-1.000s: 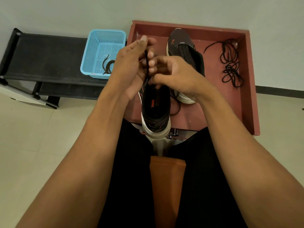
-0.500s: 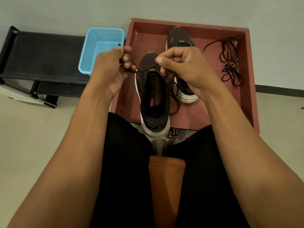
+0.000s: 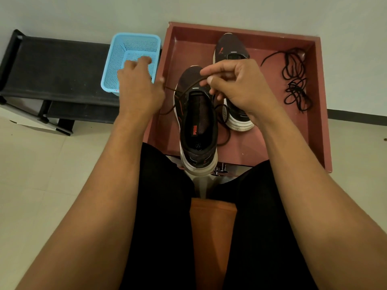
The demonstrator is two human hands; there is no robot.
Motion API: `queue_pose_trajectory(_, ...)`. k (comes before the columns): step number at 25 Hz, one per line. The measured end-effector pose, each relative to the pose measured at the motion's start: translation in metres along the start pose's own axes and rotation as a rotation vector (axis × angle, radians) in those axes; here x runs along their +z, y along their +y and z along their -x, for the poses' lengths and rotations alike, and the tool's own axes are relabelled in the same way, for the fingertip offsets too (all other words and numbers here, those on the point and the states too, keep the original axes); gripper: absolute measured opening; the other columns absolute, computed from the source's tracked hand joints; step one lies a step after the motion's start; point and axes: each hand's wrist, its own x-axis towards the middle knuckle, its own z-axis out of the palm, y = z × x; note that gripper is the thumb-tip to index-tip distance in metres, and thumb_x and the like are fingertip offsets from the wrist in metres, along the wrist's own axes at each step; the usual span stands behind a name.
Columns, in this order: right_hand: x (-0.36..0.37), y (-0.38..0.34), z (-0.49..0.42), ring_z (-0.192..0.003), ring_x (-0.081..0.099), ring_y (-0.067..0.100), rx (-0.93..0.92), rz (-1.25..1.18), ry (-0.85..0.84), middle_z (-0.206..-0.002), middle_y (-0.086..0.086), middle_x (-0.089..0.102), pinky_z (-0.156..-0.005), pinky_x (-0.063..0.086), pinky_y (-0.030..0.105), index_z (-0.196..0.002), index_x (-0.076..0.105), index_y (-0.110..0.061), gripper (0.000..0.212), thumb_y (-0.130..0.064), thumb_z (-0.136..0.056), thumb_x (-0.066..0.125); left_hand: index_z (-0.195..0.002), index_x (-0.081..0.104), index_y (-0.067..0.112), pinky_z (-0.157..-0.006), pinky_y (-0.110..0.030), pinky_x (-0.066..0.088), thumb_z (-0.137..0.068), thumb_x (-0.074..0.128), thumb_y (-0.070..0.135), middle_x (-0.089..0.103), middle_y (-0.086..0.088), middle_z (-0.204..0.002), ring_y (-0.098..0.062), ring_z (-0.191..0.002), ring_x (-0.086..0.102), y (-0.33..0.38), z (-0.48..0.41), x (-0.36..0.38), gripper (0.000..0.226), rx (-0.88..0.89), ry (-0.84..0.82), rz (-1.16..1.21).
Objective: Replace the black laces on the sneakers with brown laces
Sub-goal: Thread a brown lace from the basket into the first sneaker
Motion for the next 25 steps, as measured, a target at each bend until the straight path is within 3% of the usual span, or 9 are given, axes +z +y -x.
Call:
queue_pose_trajectory(2,0.004,-0.002,0.001,-0.068,0.071,0.011,-0.006,0.044,-0.002,-0.088,0.001,0.081,-0.063,0.056,0.025,-0.111,0.073,-0.006,0.014,-0.006,-0.097,0.069,-0.127,0.070,0.021,-0.102,-0.036,0.048,-0.102,0.058,0.037,0.070,-0.002,-0.125,-0.020,-0.120,0.061,0.021,0.006,-0.002,0.032,0.223,-0.041,0.140)
queue_pose_trajectory(5,0.008,-0.003,-0.001,-0.056,0.069,0.009,-0.018,0.134,0.068,-0.070,-0.002,0.077,-0.057,0.055,0.025,-0.102,0.071,-0.008,0.013,-0.016,-0.095,0.077,-0.109,0.078,0.022,-0.089,-0.038,0.056,-0.102,0.060,0.038,0.078,0.008,-0.098,-0.009,-0.094,0.073,0.036,0.017,0.006,0.025,0.349,-0.231,0.367)
queue_pose_trajectory(8,0.009,-0.004,-0.001,-0.054,0.070,0.011,-0.034,0.166,0.109,-0.068,0.001,0.076,-0.056,0.057,0.024,-0.098,0.076,-0.010,0.016,-0.023,-0.092,0.081,-0.103,0.079,0.025,-0.084,-0.038,0.059,-0.099,0.066,0.037,0.078,0.008,-0.090,-0.008,-0.086,0.074,0.036,0.015,0.011,0.018,0.359,-0.231,0.407)
queue_pose_trajectory(11,0.009,-0.004,-0.002,-0.061,0.071,0.008,-0.037,0.179,0.097,-0.076,0.000,0.077,-0.060,0.056,0.022,-0.100,0.080,-0.012,0.009,-0.018,-0.094,0.079,-0.094,0.078,0.023,-0.080,-0.035,0.061,-0.099,0.070,0.028,0.076,0.006,-0.079,-0.005,-0.071,0.072,0.025,0.007,0.010,0.011,0.251,-0.174,0.460)
queue_pose_trajectory(15,0.008,-0.003,-0.005,-0.069,0.075,0.012,-0.030,0.185,0.117,-0.083,0.003,0.079,-0.067,0.062,0.026,-0.104,0.079,-0.009,0.010,-0.011,-0.096,0.074,-0.102,0.078,0.015,-0.085,-0.038,0.063,-0.099,0.070,0.022,0.075,0.004,-0.081,-0.007,-0.072,0.072,0.014,0.003,0.011,0.011,0.187,-0.139,0.472)
queue_pose_trajectory(18,0.009,-0.005,-0.003,-0.067,0.076,0.012,-0.046,0.191,0.117,-0.077,0.001,0.079,-0.065,0.062,0.027,-0.101,0.075,-0.008,0.011,-0.018,-0.096,0.076,-0.114,0.077,0.012,-0.088,-0.038,0.062,-0.096,0.070,0.016,0.079,0.001,-0.095,-0.013,-0.085,0.076,0.023,0.007,0.011,0.020,0.309,-0.225,0.510)
queue_pose_trajectory(22,0.009,-0.006,-0.001,-0.059,0.073,0.013,-0.050,0.148,0.148,-0.072,0.002,0.078,-0.056,0.055,0.022,-0.094,0.073,-0.004,0.025,-0.028,-0.093,0.081,-0.106,0.079,0.020,-0.079,-0.041,0.064,-0.094,0.070,0.020,0.079,0.000,-0.087,-0.019,-0.074,0.076,0.029,0.008,0.013,0.015,0.412,-0.221,0.487)
queue_pose_trajectory(25,0.008,-0.006,-0.003,-0.065,0.074,0.011,-0.057,0.148,0.125,-0.075,0.000,0.078,-0.063,0.058,0.023,-0.100,0.076,-0.007,0.013,-0.020,-0.098,0.075,-0.105,0.080,0.019,-0.079,-0.040,0.064,-0.094,0.075,0.022,0.079,0.002,-0.084,-0.013,-0.073,0.076,0.024,0.006,0.014,0.013,0.348,-0.184,0.482)
